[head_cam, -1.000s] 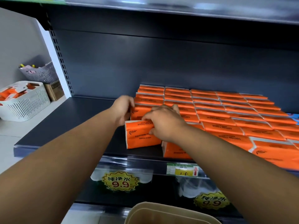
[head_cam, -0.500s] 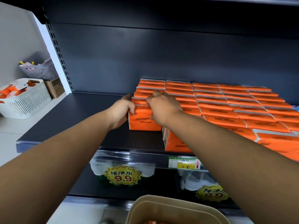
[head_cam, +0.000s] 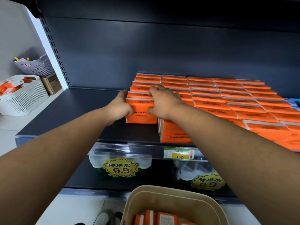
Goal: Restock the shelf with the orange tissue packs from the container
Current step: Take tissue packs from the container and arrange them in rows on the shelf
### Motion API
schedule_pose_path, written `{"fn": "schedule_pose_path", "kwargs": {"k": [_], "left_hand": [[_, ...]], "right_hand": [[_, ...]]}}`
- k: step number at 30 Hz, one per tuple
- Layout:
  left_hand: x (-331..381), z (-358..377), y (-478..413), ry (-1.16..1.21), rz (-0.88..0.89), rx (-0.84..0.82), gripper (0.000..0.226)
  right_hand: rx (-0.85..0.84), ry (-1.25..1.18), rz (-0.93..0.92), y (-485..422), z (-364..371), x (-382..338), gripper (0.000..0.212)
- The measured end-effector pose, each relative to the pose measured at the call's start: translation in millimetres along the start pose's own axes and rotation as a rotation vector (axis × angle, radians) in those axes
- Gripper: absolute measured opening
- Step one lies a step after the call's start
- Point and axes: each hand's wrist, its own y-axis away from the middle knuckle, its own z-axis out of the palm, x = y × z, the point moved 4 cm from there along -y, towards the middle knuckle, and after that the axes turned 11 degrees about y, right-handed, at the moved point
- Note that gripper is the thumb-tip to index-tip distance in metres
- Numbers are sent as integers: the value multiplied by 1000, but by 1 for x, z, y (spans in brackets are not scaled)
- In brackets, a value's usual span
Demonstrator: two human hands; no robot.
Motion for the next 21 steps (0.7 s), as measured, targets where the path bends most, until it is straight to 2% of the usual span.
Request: {"fn": "schedule_pose_path", "kwargs": {"k": [3, 7, 12, 21], "left_hand": [[11, -9, 7, -137, 46, 54, 109], [34, -8, 24, -405, 125, 78, 88], [62, 10, 62, -797, 244, 82, 78], [55, 51, 140, -1085, 352, -17, 77]], "right_hand": [[12, -24, 18, 13, -3, 11, 65], [43, -38, 35, 34, -13, 25, 57], [86, -38, 55, 67, -31, 38, 56], [74, 64, 36, 145, -46, 63, 66]]}}
